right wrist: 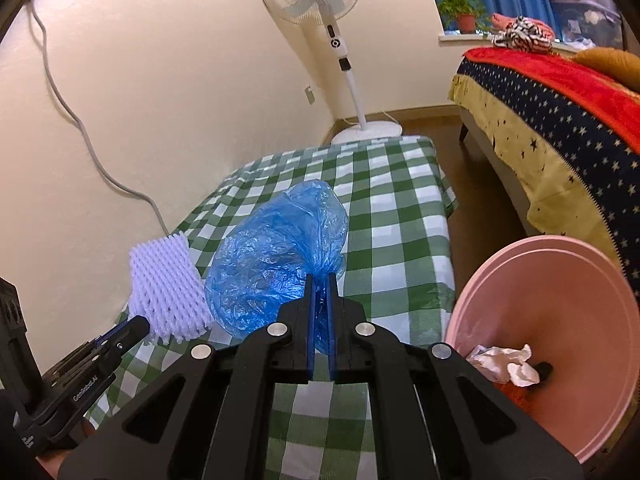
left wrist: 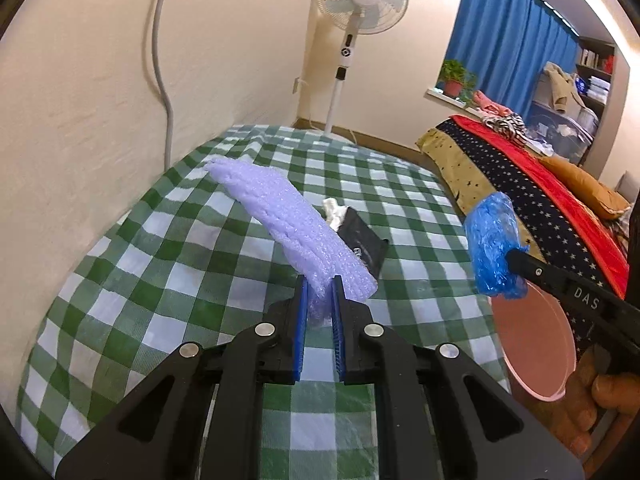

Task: Collect trash
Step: 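Carry the blue bag and lavender foam net with both tools toward the pink bin, then open the right tool over the bin while the left tool releases the foam net, then move both open tools back to the black pouch and white tissue on the table, then grasp the black pouch with the right tool while the left tool grasps the white tissue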

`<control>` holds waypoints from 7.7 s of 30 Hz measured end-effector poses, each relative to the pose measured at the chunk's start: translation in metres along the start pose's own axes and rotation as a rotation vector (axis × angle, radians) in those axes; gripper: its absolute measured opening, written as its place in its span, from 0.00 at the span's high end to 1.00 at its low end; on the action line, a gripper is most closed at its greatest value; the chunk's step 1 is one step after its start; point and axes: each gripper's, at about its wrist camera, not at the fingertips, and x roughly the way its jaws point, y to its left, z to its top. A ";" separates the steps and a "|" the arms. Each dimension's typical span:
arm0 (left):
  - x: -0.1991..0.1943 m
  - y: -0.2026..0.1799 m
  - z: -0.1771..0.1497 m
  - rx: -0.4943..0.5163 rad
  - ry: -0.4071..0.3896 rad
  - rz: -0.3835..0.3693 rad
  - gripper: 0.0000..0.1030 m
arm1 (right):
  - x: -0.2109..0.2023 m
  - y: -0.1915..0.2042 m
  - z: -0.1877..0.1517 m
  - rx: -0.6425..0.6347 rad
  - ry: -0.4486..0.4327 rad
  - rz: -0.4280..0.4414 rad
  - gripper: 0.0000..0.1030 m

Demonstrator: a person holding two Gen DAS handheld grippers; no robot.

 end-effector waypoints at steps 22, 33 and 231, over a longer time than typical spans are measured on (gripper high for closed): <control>-0.035 -0.033 -0.006 0.073 -0.048 -0.077 0.89 | -0.080 -0.016 0.020 -0.018 -0.056 -0.050 0.95; -0.039 -0.051 -0.009 0.104 -0.063 -0.116 0.89 | -0.116 -0.050 0.031 -0.028 -0.104 -0.121 0.95; 0.135 0.011 0.014 -0.215 0.111 -0.159 0.86 | 0.138 0.014 -0.005 -0.068 0.166 -0.046 0.98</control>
